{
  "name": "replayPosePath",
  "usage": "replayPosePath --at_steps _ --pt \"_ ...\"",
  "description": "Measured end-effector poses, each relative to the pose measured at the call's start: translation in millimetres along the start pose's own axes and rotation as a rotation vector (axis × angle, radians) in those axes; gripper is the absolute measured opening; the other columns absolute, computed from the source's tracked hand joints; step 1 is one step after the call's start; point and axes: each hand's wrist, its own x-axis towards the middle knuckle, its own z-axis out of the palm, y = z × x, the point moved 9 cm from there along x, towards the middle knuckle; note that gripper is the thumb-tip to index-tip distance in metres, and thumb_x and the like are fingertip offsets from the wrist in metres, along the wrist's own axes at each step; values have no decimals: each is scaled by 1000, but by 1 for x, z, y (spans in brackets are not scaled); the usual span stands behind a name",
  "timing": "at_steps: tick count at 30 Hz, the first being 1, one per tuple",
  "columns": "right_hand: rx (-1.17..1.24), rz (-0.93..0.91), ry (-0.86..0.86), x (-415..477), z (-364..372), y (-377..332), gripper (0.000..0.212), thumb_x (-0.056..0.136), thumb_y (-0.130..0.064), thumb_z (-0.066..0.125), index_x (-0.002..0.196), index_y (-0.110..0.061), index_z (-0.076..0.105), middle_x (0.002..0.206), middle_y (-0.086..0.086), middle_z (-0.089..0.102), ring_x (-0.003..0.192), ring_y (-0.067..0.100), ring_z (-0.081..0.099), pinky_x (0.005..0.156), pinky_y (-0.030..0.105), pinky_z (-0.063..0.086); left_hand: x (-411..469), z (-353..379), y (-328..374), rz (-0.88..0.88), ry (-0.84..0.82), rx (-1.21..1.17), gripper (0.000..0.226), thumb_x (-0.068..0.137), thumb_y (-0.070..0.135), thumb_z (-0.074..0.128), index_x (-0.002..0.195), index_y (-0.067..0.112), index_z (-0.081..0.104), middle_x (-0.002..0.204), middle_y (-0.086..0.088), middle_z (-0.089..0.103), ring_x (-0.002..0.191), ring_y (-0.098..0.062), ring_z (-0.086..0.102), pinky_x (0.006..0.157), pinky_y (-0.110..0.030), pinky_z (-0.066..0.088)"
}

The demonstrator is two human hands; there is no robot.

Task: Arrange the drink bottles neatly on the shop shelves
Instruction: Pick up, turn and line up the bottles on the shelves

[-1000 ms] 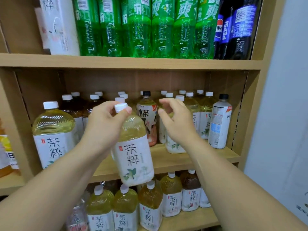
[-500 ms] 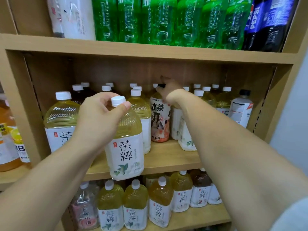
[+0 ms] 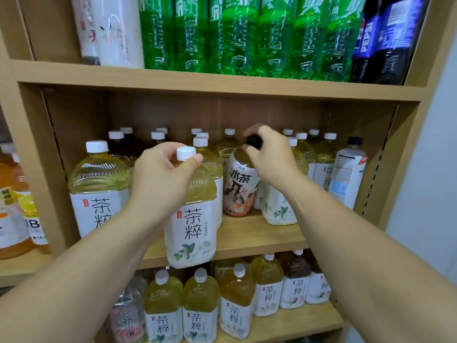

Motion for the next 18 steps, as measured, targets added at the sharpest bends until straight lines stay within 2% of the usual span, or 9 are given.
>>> replayPosePath --at_steps 4,8,10,12,14,16,18 --pt "73 -41 174 -26 -47 -5 17 97 -19 68 113 -24 63 102 -13 63 90 7 58 78 21 45 -11 13 16 56 -1 -1 9 92 37 71 96 29 73 86 9 72 87 -16 67 80 -43 57" --pt "76 -67 177 -44 -85 -14 16 96 -18 69 107 -27 62 97 -20 60 89 2 59 80 21 49 -15 33 37 87 -29 -25 15 93 36 70 102 24 73 91 11 71 89 -11 66 77 -34 55" --pt "45 -65 178 -55 -101 -10 15 95 -20 69 103 -30 61 97 -18 63 69 -4 53 68 12 43 -15 45 46 88 -49 -23 10 93 36 70 96 26 70 90 10 70 88 -11 66 76 -33 53" --pt "27 -52 182 -67 -116 -5 16 95 -19 69 100 -31 60 94 -12 65 57 2 47 55 9 37 -13 59 52 85 -72 -26 11 93 35 71 94 23 71 88 2 71 86 -16 66 76 -35 52" --pt "33 -35 187 -78 -127 2 15 95 -17 68 99 -29 60 91 -11 66 54 3 45 53 13 37 -9 78 51 59 -106 -35 14 92 34 72 94 20 72 87 -1 71 83 -18 65 74 -34 50" --pt "20 -21 195 -86 -136 9 15 96 -17 68 99 -29 60 92 -17 64 52 3 45 52 13 37 -2 96 50 53 -125 -25 15 92 33 72 91 19 72 83 0 70 78 -17 62 72 -34 49" --pt "19 -8 200 -92 -142 15 15 96 -17 68 100 -29 60 91 -18 63 52 3 45 52 13 38 8 111 50 68 -141 -4 15 92 33 72 89 19 69 83 2 69 80 -17 63 74 -35 50"
